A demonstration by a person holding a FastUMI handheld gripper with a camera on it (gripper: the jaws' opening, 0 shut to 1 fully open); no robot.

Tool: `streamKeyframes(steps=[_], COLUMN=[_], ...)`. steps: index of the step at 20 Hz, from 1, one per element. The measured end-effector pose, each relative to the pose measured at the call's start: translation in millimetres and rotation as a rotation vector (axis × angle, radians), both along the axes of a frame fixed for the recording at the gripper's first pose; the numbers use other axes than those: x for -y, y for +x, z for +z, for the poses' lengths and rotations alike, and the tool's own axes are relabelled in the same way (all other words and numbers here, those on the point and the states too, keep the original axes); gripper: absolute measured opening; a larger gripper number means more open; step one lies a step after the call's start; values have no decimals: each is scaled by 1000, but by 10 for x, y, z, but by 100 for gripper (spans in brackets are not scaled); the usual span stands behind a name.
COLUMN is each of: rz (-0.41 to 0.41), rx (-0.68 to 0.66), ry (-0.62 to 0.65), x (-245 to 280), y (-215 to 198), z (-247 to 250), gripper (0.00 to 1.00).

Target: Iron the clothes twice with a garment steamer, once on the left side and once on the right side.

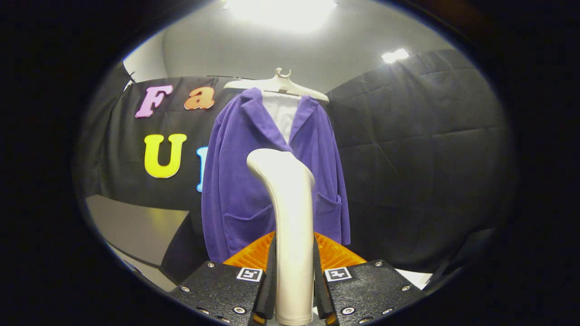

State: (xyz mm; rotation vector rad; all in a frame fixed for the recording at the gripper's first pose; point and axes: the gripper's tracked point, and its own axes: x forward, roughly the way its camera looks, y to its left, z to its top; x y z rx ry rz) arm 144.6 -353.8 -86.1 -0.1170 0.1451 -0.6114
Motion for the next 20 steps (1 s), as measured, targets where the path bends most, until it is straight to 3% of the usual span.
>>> streamKeyframes(steps=[14,20], rz=[-35,-47], rx=[185,176], ry=[-148,-172], x=[770,1093], y=[973,1361], z=[1441,1630], gripper=[35,35])
